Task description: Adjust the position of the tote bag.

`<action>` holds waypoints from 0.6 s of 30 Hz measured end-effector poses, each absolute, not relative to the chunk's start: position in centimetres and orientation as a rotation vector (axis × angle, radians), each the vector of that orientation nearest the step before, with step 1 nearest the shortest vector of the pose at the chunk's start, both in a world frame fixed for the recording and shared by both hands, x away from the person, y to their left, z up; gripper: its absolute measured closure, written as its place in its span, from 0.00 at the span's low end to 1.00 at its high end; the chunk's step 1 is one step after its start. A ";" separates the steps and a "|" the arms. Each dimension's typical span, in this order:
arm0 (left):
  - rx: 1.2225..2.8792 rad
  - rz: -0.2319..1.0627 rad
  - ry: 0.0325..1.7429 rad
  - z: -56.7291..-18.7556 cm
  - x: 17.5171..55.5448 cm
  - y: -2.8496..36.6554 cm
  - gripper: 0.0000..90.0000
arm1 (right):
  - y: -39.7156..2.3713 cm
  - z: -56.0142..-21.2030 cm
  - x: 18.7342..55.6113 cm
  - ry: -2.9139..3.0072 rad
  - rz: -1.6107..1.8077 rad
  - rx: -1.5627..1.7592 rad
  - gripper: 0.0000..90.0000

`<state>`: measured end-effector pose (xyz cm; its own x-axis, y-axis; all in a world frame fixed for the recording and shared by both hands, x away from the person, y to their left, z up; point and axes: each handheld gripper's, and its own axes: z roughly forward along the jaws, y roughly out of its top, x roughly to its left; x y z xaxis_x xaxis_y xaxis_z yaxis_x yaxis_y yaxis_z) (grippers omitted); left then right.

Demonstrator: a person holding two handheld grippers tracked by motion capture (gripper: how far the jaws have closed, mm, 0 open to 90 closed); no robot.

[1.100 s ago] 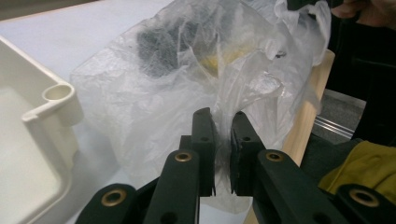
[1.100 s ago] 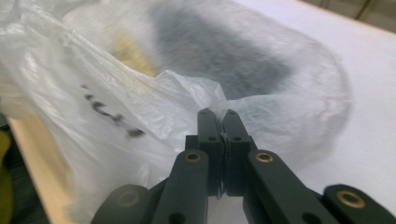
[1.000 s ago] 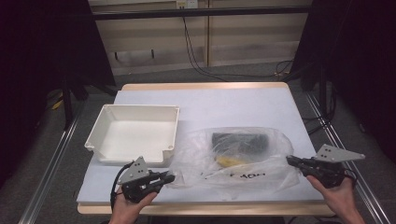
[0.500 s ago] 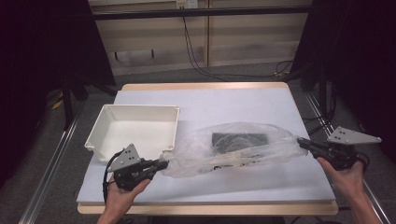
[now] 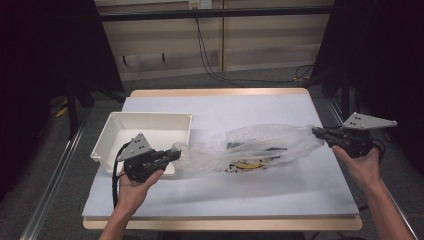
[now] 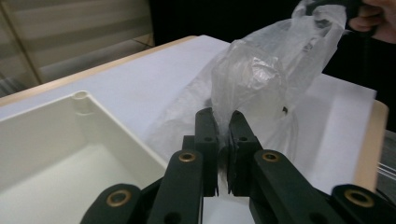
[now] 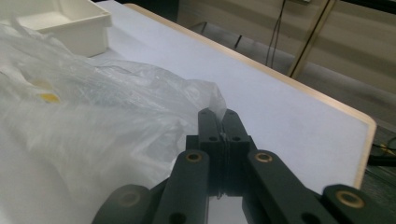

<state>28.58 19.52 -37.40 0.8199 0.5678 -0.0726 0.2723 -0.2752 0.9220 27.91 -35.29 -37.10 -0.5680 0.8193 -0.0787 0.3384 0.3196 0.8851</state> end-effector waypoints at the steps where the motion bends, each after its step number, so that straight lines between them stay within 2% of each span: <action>1: 1.872 0.332 0.640 -37.3 28.9 19.7 0.96 | -35.7 -36.9 28.7 2.061 1.187 1.028 1.00; 14: 1.927 0.357 0.689 -37.4 32.9 19.0 0.98 | -35.5 -37.1 32.5 2.086 1.094 1.068 1.00; 18: 1.938 0.318 0.686 -38.3 34.1 18.1 0.98 | -35.9 -38.7 33.4 2.097 1.072 1.101 1.00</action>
<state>34.08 18.11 -38.27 0.8036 0.5903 -0.0760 0.3237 -0.3262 0.8882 33.44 -35.89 -38.69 -0.5238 0.8469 -0.0917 0.4218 0.3514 0.8359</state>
